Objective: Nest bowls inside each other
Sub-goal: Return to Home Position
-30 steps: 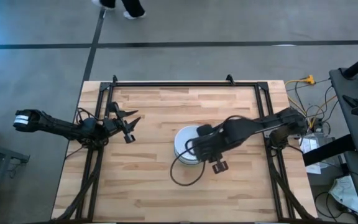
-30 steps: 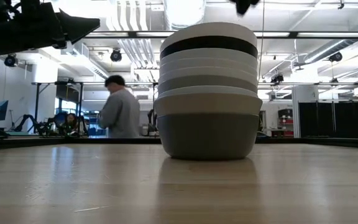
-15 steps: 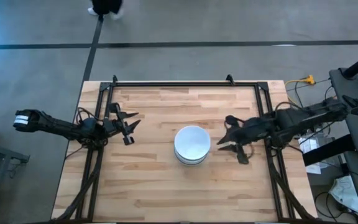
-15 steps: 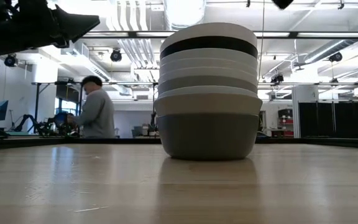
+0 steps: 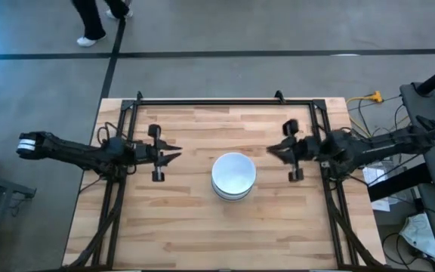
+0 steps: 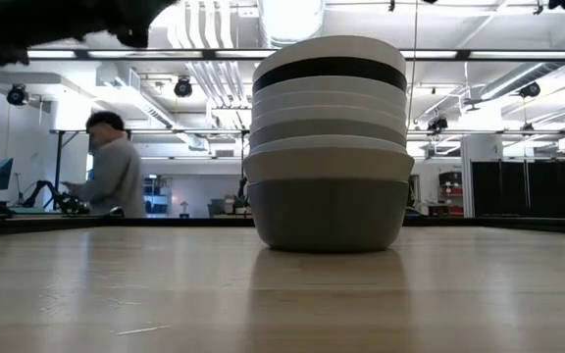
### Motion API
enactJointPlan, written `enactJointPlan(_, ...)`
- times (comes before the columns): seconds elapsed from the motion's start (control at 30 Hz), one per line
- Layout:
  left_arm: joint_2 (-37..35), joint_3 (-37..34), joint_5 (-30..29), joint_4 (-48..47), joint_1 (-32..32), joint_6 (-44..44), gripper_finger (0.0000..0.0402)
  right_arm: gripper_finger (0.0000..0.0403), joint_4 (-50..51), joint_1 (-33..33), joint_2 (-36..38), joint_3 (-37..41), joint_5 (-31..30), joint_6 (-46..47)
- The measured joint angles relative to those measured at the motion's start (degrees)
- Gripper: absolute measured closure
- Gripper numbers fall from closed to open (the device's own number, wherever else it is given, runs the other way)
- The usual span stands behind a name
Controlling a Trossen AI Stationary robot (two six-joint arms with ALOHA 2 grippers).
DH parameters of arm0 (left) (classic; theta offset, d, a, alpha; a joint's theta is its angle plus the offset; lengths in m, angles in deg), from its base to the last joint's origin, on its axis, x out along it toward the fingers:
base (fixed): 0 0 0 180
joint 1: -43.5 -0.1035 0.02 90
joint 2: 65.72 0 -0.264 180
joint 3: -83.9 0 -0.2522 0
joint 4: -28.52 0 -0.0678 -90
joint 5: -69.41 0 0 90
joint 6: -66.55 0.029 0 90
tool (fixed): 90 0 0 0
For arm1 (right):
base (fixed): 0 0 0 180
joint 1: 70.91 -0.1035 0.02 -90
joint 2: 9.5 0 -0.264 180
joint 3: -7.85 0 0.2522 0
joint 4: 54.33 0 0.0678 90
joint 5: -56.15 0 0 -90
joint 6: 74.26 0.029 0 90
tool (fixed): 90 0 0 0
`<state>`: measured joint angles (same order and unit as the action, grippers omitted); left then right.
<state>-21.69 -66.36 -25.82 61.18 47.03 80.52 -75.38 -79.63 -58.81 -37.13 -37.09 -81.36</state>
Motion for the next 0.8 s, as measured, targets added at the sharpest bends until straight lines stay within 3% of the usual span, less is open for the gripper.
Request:
enactJointPlan(0.1, -3.85, 2.29, 0.47, -3.88, 0.0, 2.91, 0.0391, 0.0391, 1.42, 1.48, 5.25, 0.61, 0.01, -2.7)
enactJointPlan(0.23, -12.14, 1.19, 0.39, -4.75, -0.04, 2.87, 0.0396, 0.0394, 4.61, 1.77, 15.76, 2.83, 0.01, -3.01)
enactJointPlan(0.33, -20.4, -1.34, 0.13, -11.69, -0.04, 1.92, 0.04, 0.0394, 7.71, 1.35, 25.29, 6.45, -1.33, -3.01)
enactJointPlan(0.47, -34.61, -4.15, -4.59, -24.69, -0.04, -1.58, 0.0401, 0.0394, 7.2, 1.23, 38.26, 14.32, -8.51, -3.33)
enactJointPlan(0.57, -44.07, -6.14, -7.71, -30.22, -0.06, -2.12, 0.0401, 0.0394, 7.44, 1.23, 47.79, 20.8, -10.33, -3.34)
enactJointPlan(0.8, -40.54, -11.11, -11.25, -32.12, -0.04, -6.63, 0.0401, 0.0394, 3.37, 1.12, 46.27, 30.82, -3.98, 1.46)
